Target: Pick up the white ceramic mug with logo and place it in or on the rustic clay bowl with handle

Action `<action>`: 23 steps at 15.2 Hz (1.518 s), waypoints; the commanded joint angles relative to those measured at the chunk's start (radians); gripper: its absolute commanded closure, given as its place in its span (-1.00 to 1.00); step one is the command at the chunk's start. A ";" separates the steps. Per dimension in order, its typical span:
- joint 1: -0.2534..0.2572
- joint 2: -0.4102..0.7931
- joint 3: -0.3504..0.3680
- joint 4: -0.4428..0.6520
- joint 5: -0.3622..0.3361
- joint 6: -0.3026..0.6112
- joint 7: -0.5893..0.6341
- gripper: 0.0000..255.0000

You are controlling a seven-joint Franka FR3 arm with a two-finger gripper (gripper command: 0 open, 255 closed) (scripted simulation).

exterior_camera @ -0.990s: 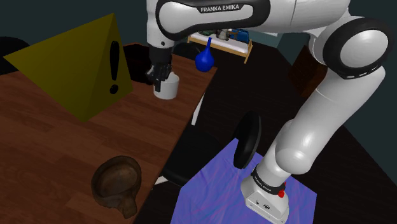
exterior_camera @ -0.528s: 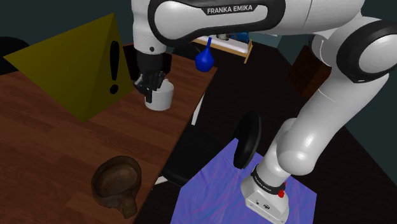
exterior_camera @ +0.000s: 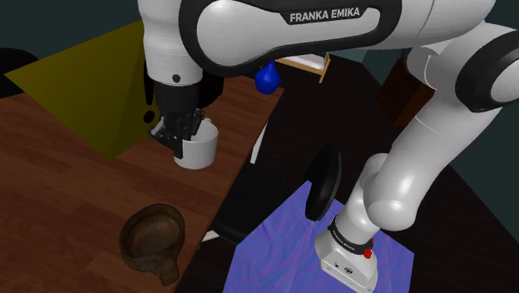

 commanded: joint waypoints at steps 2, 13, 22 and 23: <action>0.034 0.026 0.040 0.032 -0.007 -0.011 0.077 1.00; 0.130 0.136 0.131 0.101 -0.060 0.008 0.280 1.00; 0.132 0.161 0.130 0.006 -0.077 0.124 0.294 1.00; 0.133 0.165 0.129 -0.003 -0.080 0.136 0.296 1.00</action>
